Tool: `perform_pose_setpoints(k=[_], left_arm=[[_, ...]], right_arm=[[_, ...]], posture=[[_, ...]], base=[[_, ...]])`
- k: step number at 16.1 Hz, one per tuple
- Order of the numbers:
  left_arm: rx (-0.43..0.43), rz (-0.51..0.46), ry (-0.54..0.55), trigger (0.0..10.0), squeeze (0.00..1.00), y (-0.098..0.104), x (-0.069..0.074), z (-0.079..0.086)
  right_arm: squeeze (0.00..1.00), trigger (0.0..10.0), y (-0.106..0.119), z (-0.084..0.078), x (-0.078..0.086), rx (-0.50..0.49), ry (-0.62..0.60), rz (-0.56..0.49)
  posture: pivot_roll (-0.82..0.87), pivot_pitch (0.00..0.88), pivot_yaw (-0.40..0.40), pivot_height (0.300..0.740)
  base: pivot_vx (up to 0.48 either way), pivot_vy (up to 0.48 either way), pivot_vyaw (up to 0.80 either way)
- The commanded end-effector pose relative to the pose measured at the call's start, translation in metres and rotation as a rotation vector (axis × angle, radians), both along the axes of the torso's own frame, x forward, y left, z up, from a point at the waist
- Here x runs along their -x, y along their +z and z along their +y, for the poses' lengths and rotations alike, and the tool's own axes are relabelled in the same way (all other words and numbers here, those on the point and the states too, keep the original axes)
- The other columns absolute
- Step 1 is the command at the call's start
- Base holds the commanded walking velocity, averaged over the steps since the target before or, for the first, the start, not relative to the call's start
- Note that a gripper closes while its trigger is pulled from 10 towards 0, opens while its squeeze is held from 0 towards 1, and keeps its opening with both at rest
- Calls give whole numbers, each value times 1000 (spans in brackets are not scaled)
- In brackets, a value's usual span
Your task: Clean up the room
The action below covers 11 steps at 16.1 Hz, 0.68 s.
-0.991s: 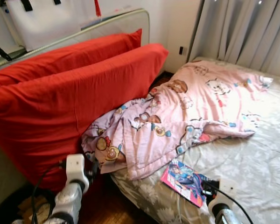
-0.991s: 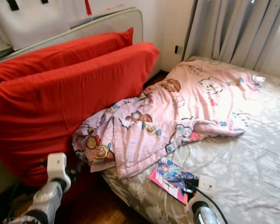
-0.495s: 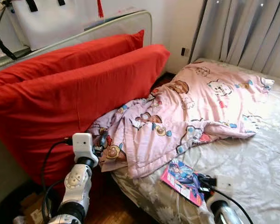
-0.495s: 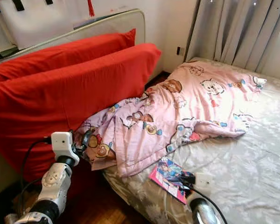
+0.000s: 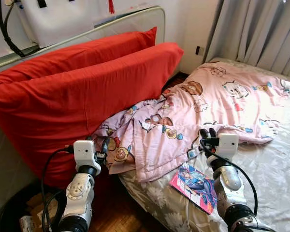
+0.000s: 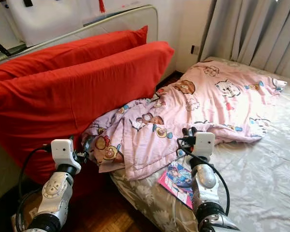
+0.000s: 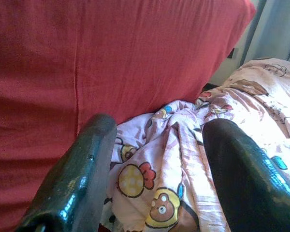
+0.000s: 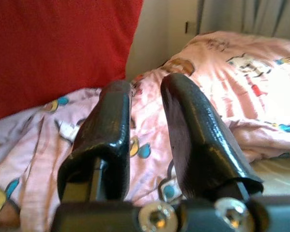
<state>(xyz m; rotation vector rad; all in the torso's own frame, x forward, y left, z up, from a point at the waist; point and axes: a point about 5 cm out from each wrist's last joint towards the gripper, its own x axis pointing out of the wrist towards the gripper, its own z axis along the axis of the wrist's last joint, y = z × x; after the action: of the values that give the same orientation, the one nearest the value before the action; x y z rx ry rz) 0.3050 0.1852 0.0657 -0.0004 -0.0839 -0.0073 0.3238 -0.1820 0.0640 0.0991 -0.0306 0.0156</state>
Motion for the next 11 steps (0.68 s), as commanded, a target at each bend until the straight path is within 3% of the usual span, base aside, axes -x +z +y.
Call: perform_pose_setpoints(k=[1,4,11], left_arm=[[0,6,14,10000,0,0,1,3],[-1,13,21,10000,0,1,1,5],[4,1,38,10000,0,11,-12,11]], right_arm=[[0,10000,4,-1,-1,-14,-24,-13],[0,10000,-1,-5,3,-16,-55,0],[0,10000,14,-20,-4,8,-117,-34]], posture=[[-28,0,26,740],[-30,0,29,740],[-23,0,27,740]], base=[[0,0,0],[0,0,0],[0,0,0]])
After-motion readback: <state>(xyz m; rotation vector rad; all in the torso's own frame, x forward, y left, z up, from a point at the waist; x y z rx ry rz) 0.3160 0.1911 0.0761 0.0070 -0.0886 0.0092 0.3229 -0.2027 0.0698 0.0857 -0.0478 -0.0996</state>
